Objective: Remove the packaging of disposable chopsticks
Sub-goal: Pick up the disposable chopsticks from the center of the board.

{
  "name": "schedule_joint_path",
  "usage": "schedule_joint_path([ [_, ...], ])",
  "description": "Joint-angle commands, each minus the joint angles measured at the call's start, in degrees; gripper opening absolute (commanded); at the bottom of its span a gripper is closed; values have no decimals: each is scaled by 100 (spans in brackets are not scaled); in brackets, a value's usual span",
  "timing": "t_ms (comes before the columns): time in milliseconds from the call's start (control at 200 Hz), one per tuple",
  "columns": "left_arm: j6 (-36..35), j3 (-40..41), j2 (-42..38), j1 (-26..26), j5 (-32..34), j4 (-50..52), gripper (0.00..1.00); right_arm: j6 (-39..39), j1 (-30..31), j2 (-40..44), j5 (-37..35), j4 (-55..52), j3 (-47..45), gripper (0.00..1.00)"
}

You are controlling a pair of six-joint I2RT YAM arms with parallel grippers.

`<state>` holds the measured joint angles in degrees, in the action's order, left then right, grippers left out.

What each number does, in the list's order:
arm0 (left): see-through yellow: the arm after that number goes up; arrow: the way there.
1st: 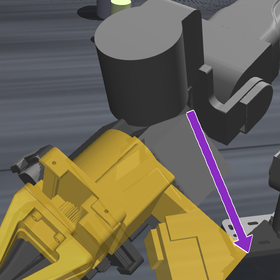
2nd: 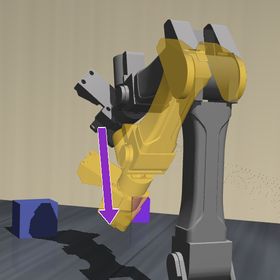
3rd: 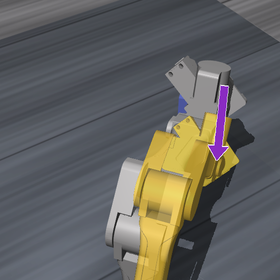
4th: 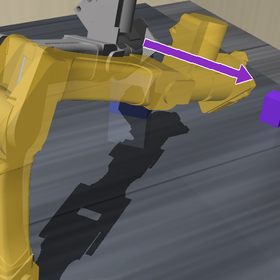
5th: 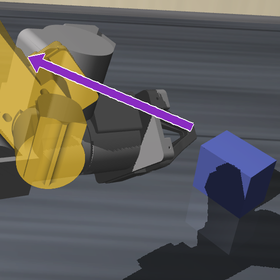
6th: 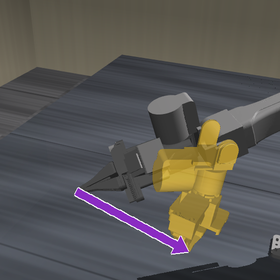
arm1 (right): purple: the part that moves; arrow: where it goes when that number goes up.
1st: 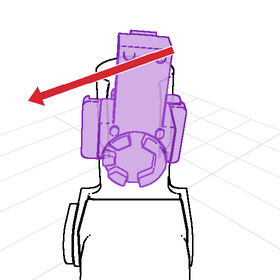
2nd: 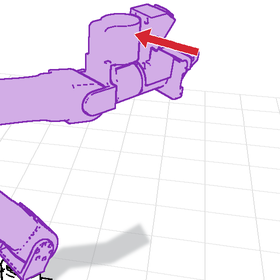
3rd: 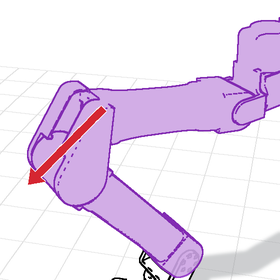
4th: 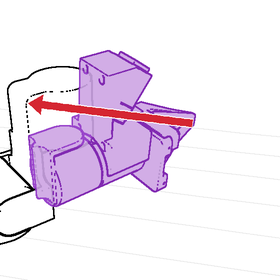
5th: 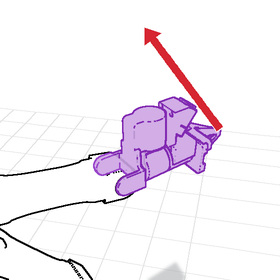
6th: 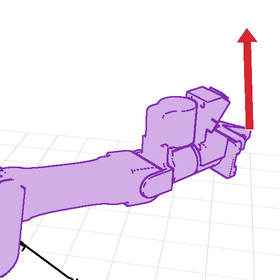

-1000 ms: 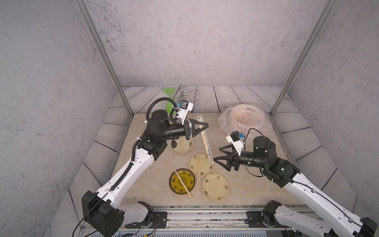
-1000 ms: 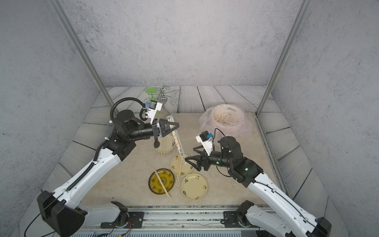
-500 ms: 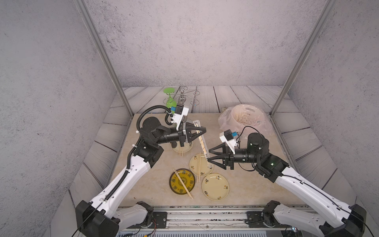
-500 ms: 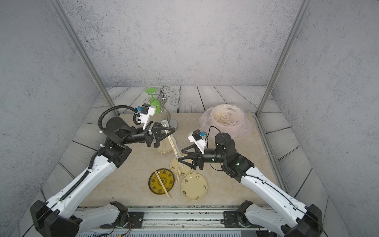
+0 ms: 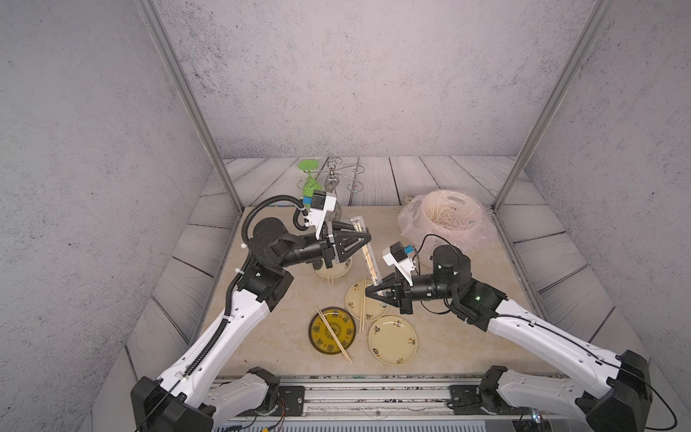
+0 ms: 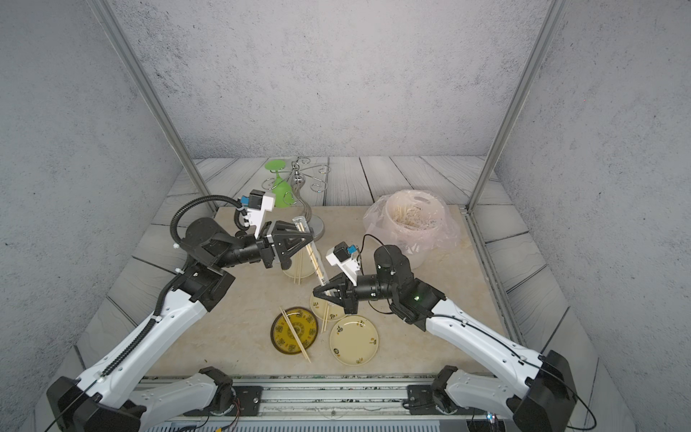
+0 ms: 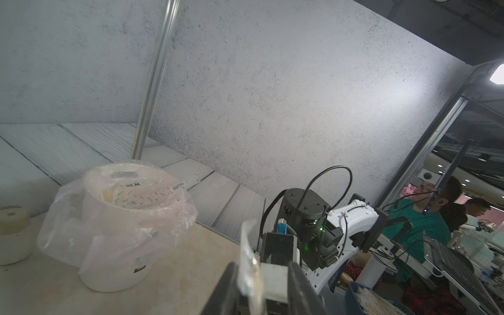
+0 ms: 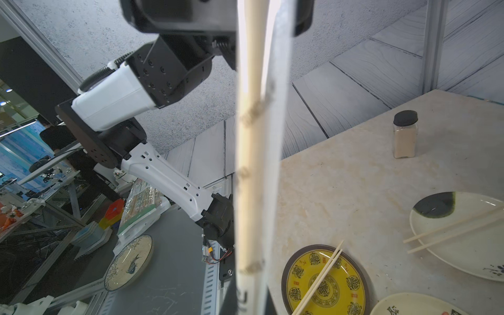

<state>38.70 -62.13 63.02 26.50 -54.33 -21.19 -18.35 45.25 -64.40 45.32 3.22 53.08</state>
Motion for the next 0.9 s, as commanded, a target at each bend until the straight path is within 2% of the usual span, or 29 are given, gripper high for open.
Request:
schedule_joint_path([
  [0, 103, 81, -174, -377, 297, -270, 56, -31, -7, 40, -20, -107, -5, 0],
  [150, 374, 214, -158, -694, 394, -587, 53, 165, -6, 55, 248, -461, 36, 0],
  [300, 831, 85, 120, -743, -253, -1026, 52, 224, -8, 58, 267, -709, 75, 0],
  [370, 952, 77, 201, -742, -358, -1100, 50, 261, 0, 81, 270, -800, 97, 0],
  [520, 1191, 55, 245, -726, -550, -1365, 38, 418, 0, 69, 178, -1081, 182, 0],
  [646, 1218, 42, 227, -683, -621, -1356, 24, 428, -4, 81, 87, -1122, 259, 0],
  [716, 1171, 13, 194, -673, -656, -1303, 25, 427, -7, 82, 13, -1139, 286, 0],
  [831, 909, -88, 193, -607, -694, -878, 42, 399, -10, 102, 36, -1149, 326, 0],
  [896, 768, -132, 209, -594, -685, -650, 47, 365, -1, 116, 73, -1107, 326, 0],
])
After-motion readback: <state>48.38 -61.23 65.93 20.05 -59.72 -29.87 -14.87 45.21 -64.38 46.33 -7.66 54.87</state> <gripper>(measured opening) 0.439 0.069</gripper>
